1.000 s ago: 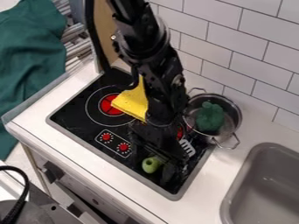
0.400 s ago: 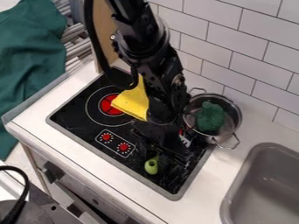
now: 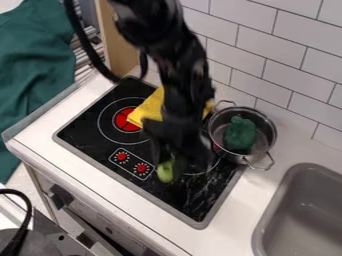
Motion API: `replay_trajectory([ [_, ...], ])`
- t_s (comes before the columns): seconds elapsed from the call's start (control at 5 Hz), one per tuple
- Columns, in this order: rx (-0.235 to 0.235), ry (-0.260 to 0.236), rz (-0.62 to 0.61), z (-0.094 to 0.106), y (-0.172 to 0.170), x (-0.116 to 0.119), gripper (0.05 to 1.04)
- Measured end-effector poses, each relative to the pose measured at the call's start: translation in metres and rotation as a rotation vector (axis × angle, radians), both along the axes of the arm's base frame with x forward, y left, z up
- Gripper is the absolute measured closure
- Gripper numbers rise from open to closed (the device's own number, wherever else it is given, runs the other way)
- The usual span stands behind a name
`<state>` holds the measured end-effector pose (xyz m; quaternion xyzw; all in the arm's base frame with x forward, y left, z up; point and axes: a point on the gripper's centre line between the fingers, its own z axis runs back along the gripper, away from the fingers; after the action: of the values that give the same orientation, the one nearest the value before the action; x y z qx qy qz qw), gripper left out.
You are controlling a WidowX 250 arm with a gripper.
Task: Move the green spatula to the left side of the left burner
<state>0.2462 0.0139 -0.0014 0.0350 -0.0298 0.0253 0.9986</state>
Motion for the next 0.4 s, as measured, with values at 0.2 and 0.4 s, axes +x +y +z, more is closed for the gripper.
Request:
replay_trajectory([
  [0.2, 0.02, -0.007, 0.085, 0.017, 0.038, 0.028, 0.724],
  [0.4, 0.026, 0.062, 0.129, 0.0, 0.063, 0.047, 0.724],
])
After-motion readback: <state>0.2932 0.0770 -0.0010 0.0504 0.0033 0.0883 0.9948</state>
